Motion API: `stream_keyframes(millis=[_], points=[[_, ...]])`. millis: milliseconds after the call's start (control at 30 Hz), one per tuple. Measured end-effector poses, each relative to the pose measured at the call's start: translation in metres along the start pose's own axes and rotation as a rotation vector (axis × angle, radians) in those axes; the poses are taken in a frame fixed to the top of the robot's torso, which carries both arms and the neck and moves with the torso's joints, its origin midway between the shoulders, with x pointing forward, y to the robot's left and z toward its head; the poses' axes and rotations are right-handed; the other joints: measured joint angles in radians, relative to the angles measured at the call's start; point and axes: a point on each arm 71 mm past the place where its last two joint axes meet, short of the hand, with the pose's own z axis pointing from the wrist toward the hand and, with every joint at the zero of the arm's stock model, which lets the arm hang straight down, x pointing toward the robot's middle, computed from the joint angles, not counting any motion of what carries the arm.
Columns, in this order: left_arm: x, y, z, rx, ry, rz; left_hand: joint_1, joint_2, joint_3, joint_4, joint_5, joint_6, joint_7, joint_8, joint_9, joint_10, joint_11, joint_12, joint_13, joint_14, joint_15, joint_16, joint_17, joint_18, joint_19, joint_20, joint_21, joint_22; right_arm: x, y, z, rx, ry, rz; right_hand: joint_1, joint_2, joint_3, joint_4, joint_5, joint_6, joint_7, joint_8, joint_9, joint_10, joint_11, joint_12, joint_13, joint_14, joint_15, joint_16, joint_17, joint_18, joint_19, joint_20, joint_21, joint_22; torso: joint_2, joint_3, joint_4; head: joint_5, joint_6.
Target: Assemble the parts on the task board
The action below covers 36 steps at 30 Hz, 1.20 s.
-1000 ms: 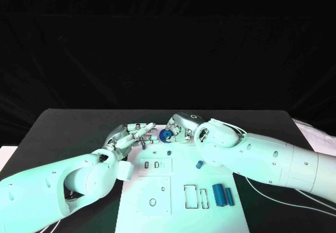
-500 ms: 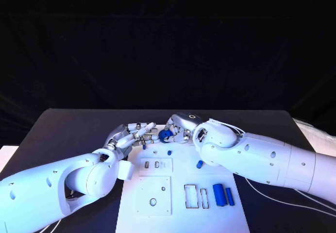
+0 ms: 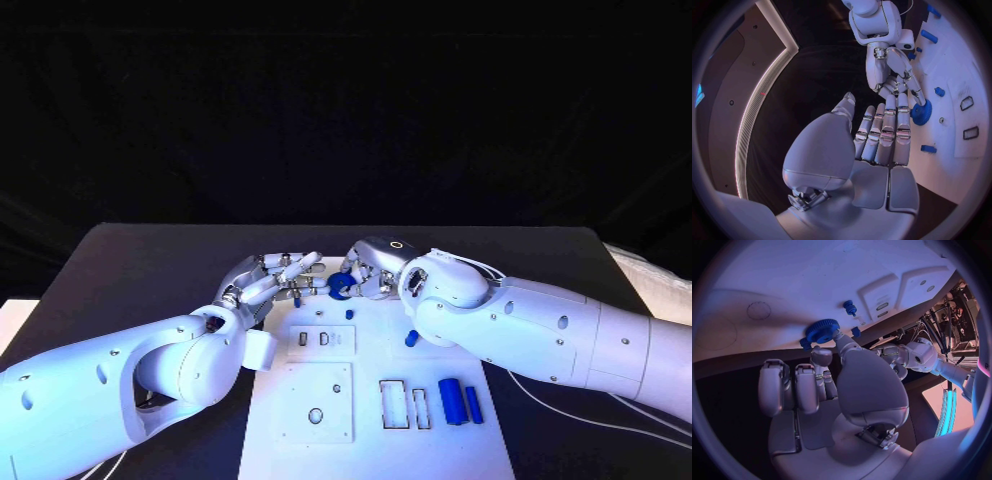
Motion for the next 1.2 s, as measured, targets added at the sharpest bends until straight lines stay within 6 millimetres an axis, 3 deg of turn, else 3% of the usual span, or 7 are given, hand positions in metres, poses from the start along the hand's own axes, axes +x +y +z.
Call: stream_keyframes(millis=[500,600,700,967,1200], points=[[0.0,0.0,0.0,0.0,-0.001,0.0,0.0,0.0,0.0,0.0,0.0,0.0,0.0,0.0,0.0,0.0,0.0,0.0,0.0,0.0,0.0,0.0,0.0,0.0,0.0,0.0,0.0,0.0,-0.002,-0.006,-0.004,0.011,-0.004,0.003,0.0,0.0,-0.027,0.022,0.016,-0.012,0.003,0.0,0.0,-0.014,0.004,-0.012,-0.013,-0.002,0.002,0.0,0.0,0.0,0.0,0.007,0.0,-0.003,0.0,0.0005,-0.0001,-0.001,0.003],[0.0,0.0,0.0,0.0,-0.001,0.001,0.0,0.0,0.0,0.0,0.0,0.0,0.0,0.0,0.0,0.0,0.0,0.0,0.0,0.0,0.0,0.0,0.0,0.0,0.0,0.0,0.0,0.0,-0.005,-0.015,-0.013,0.021,-0.017,0.018,0.003,0.003,-0.032,0.026,0.04,-0.012,0.003,0.0,0.001,-0.013,0.003,0.0,0.005,-0.002,0.002,0.0,0.0,0.0,0.0,0.007,0.0,0.001,0.0,0.0008,-0.0001,-0.002,0.005],[-0.002,0.0,0.0,-0.001,-0.004,0.002,0.0,0.0,0.0,0.0,0.0,0.0,0.0,0.0,0.0,0.0,0.0,0.0,0.0,0.0,0.0,0.0,0.0,0.0,0.0,0.0,0.0,0.0,-0.013,-0.033,-0.028,0.039,-0.042,0.058,0.032,0.023,-0.023,0.017,0.05,-0.012,0.003,0.0,0.001,-0.001,0.002,0.021,0.023,-0.002,0.002,0.0,0.0,0.0,0.0,0.007,0.0,0.005,-0.001,0.0015,-0.0013,-0.002,0.007],[-0.005,0.001,0.001,0.0,-0.012,0.005,0.0,0.0,-0.003,-0.003,0.0,0.0,0.0,0.0,0.0,0.0,0.0,0.0,0.0,0.0,0.0,0.0,0.0,0.0,0.0,0.0,0.0,-0.001,-0.04,-0.087,-0.071,0.066,-0.098,0.194,0.084,0.016,-0.009,-0.014,0.05,-0.012,0.003,0.0,0.001,-0.001,0.002,0.029,0.039,-0.002,0.002,0.0,0.0,0.0,0.004,0.011,0.0,0.009,-0.011,0.0038,-0.015,-0.001,0.007],[-0.004,0.002,0.004,0.0,-0.012,0.005,0.0,0.0,-0.003,-0.003,0.0,0.0,0.0,0.0,0.0,0.0,0.0,0.0,0.0,0.0,0.0,0.0,0.001,0.0,0.0,0.0,0.0,-0.001,-0.049,-0.125,-0.096,0.079,-0.106,0.249,0.103,0.007,-0.013,-0.025,0.05,-0.012,0.003,0.0,0.001,-0.001,0.002,0.021,0.028,-0.002,0.002,0.0,0.0,0.0,0.004,0.011,0.0,0.008,-0.023,0.0097,-0.0291,-0.006,0.003]])
